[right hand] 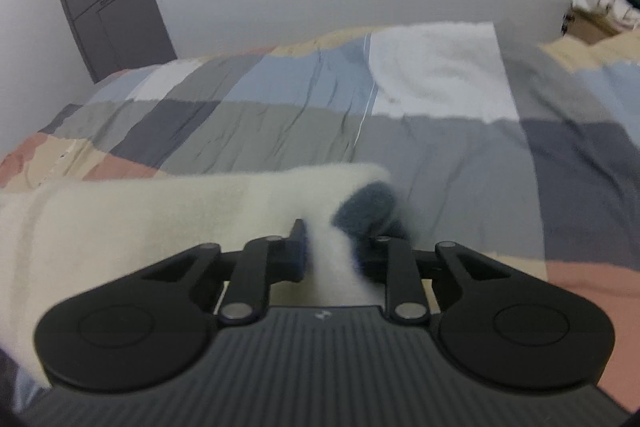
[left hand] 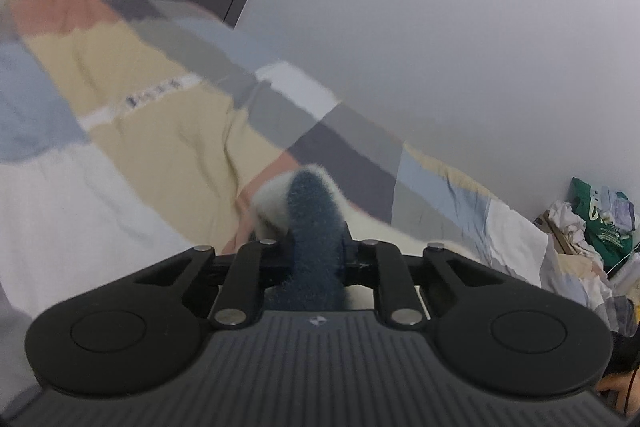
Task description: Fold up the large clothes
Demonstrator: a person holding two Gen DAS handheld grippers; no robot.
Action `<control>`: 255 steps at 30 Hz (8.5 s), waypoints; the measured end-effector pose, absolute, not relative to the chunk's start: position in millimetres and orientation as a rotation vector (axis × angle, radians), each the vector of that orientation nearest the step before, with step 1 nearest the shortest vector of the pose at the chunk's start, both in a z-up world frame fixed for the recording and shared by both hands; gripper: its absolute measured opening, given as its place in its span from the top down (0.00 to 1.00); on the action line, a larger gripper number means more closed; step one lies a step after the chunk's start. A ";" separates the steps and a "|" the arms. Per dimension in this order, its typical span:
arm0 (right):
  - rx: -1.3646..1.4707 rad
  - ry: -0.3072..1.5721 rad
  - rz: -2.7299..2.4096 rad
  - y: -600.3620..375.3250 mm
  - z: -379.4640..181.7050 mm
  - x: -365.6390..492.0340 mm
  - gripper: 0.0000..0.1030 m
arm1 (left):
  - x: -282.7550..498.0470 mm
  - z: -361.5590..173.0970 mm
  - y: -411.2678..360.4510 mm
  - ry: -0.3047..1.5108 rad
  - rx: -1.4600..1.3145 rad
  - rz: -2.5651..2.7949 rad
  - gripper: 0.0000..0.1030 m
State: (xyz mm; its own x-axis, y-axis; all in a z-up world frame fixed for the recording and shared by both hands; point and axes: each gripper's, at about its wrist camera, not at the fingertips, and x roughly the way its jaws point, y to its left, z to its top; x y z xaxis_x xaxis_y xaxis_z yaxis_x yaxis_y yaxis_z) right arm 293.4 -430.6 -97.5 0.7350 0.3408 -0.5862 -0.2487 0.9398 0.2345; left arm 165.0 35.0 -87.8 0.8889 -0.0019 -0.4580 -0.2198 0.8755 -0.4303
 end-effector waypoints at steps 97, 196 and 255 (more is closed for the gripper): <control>1.054 1.082 0.661 -347.2 -140.4 203.2 0.05 | 160.3 -172.6 3.1 0.605 -1.185 -0.067 0.53; 0.753 0.486 0.214 -631.2 -69.9 158.7 0.37 | 198.0 -59.3 -223.0 0.649 -0.564 -0.348 0.19; 0.251 0.430 0.144 -522.2 14.5 -22.8 0.37 | -27.8 41.7 -227.4 0.472 -0.071 -0.394 0.03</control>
